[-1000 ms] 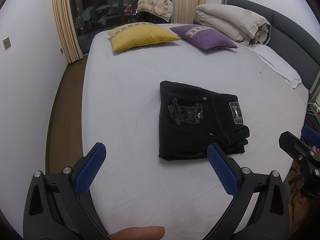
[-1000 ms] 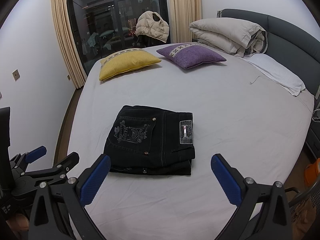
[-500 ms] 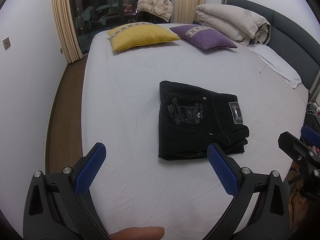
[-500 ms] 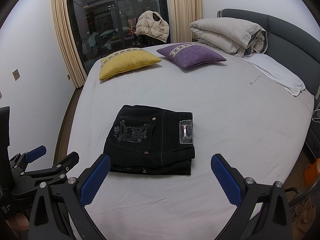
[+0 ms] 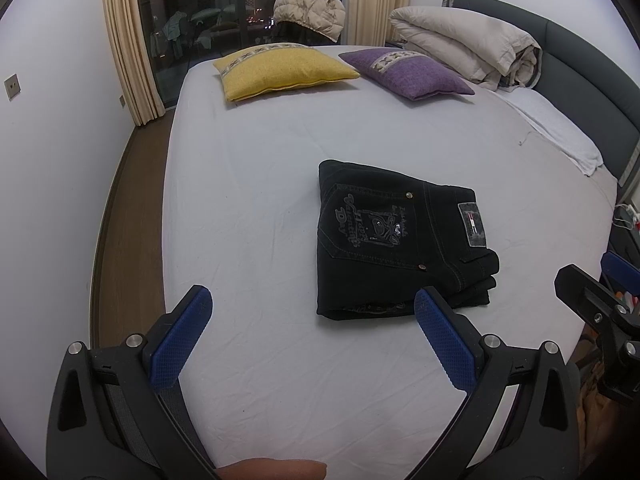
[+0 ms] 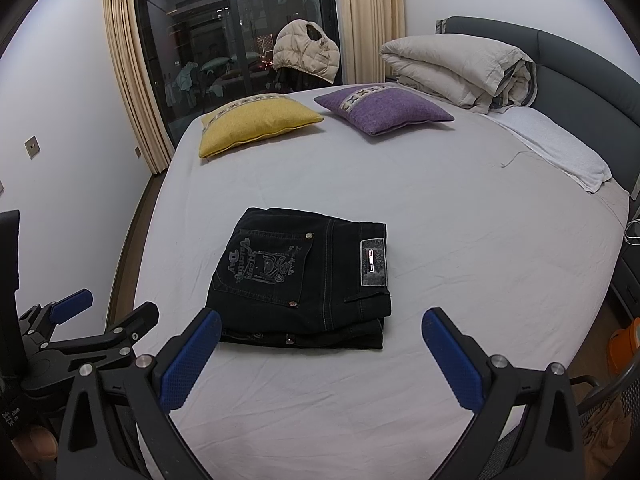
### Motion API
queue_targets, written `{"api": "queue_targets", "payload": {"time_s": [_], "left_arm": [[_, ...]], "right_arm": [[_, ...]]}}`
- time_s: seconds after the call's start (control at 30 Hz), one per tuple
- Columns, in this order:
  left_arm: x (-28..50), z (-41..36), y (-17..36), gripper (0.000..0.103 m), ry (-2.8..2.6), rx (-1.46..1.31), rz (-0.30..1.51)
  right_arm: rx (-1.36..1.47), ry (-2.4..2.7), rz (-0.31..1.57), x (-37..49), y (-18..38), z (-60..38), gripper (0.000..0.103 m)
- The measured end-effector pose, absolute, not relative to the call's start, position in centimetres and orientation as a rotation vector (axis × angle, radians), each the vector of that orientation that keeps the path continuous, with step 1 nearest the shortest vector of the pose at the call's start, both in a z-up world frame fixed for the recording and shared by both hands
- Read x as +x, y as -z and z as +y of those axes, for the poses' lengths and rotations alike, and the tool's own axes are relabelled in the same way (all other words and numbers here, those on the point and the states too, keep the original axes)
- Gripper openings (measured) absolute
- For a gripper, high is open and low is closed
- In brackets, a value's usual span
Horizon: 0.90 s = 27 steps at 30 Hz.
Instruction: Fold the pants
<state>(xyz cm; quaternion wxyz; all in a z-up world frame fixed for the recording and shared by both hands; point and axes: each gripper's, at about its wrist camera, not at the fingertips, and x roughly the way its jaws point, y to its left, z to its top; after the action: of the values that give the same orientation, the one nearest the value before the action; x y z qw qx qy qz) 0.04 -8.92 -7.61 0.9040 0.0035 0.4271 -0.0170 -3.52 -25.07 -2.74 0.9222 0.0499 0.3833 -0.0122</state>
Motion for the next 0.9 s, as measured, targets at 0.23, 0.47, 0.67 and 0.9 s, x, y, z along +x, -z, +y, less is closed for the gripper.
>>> {"api": "queue_targets", "payload": {"time_s": [0.23, 0.47, 0.67, 0.9], "left_arm": [[-0.05, -8.88, 7.67, 0.103, 0.04, 0.007, 0.885], [-0.18, -8.87, 7.73, 0.103, 0.046, 0.006, 0.889], [-0.15, -8.58, 7.86, 0.103, 0.042, 0.009, 0.893], [-0.2, -8.13, 8.01, 0.103, 0.041, 0.01, 0.895]], "right_arm": [[0.102, 0.025, 0.788, -3.61, 2.72, -25.02, 0.103], [0.103, 0.025, 0.788, -3.55, 2.69, -25.05, 0.103], [0.103, 0.025, 0.789, -3.63, 2.67, -25.02, 0.103], [0.103, 0.025, 0.792, -4.0, 2.9, -25.0, 0.103]]}}
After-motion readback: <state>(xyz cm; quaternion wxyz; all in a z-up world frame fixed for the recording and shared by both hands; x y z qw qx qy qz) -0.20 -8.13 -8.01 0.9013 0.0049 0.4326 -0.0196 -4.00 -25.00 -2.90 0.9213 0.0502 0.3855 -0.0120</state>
